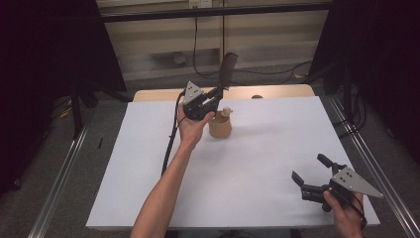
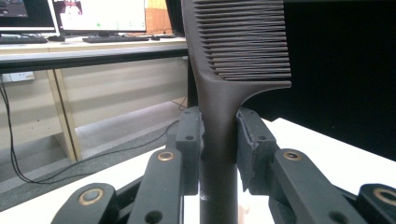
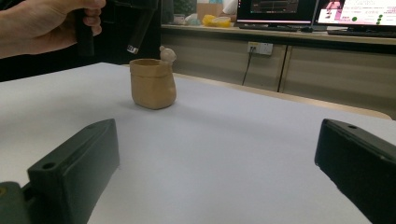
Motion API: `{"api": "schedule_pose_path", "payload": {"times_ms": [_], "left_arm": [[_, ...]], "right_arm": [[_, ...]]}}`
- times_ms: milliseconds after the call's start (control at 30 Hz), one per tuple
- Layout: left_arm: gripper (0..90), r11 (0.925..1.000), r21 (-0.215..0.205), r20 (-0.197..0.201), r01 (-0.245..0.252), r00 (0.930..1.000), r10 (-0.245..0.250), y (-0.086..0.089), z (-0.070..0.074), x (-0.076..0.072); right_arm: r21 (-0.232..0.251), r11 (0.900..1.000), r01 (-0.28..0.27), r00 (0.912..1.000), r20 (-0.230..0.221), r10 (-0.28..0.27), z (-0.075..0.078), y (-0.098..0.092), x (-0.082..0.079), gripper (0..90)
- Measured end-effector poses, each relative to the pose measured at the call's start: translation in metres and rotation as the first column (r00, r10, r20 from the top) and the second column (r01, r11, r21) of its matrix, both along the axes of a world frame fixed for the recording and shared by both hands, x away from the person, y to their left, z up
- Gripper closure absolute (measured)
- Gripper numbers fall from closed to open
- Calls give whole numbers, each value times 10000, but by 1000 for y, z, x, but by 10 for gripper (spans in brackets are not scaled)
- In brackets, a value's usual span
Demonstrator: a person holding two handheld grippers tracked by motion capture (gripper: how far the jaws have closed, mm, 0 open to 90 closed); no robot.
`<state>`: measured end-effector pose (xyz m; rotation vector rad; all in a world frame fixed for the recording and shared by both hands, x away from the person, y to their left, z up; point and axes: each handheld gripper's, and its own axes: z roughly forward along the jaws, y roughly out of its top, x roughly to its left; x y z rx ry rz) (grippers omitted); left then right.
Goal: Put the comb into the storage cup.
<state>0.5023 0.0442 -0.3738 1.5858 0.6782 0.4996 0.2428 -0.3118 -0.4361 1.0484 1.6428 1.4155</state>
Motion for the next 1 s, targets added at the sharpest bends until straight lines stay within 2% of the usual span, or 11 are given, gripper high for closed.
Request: {"api": "schedule_pose_path", "payload": {"times_ms": [100,167,233,367,467,700,767,1000], "left_arm": [[729,9999,166,6,-26,10000,26,1,-5,4],[729,9999,118,-97,-28,9999,29,1,-8,7],[729,9998,-198,-299,39,9995,-45,0,-11,9],[729,10000,74,-224,55,9997,-54,-5,-18,11],[729,10000,-9,-316,93,9995,-93,-7,-23,12],[729,9998,144,-204,134,9997,-131,-10,-25,10],[729,9994,323,-121,128,9999,-124,-10,-26,10],[729,9999,153,-355,75,9993,-69,-7,-34,9]], "right_arm": [[18,10000,3,10000,-33,-3,0,0,0,0],[4,10000,6,10000,-28,-6,0,0,0,0],[8,10000,7,10000,-29,-7,0,0,0,0],[-12,10000,11,10000,-18,-11,0,0,0,0],[-12,10000,-10,10000,-22,10,0,0,0,0],[-35,10000,-28,10000,-33,28,0,0,-1,0],[-61,10000,-41,10000,-23,41,0,0,-1,0],[-71,10000,-38,10000,-7,38,0,0,0,0]]}}
